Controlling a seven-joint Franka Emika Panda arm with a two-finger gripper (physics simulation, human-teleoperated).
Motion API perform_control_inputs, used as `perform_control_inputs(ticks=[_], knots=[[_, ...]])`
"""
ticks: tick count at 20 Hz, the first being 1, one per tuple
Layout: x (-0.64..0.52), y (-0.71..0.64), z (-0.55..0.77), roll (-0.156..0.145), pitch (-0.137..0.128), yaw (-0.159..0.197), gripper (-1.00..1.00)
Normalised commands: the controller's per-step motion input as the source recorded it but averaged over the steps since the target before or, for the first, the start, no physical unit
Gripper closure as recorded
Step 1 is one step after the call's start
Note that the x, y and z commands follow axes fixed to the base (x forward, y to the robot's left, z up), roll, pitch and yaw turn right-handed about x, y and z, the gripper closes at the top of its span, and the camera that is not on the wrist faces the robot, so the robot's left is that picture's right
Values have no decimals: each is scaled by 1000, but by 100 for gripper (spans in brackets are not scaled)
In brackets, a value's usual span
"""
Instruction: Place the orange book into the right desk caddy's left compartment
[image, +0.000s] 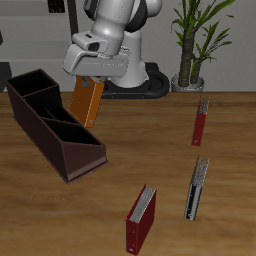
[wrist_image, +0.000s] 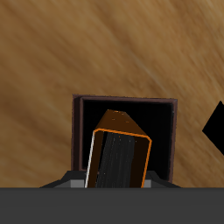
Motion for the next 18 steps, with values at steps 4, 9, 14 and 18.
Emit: perform_control_inputs(ticks=[4,9,14,18], knots=[[91,-50,-120,-4,27,2,100],[50,-53,-87,-16,19,-12,100],[52,-34,-157,-6,29,-2,100],[80,-76,-134,-8,20,-7,100]])
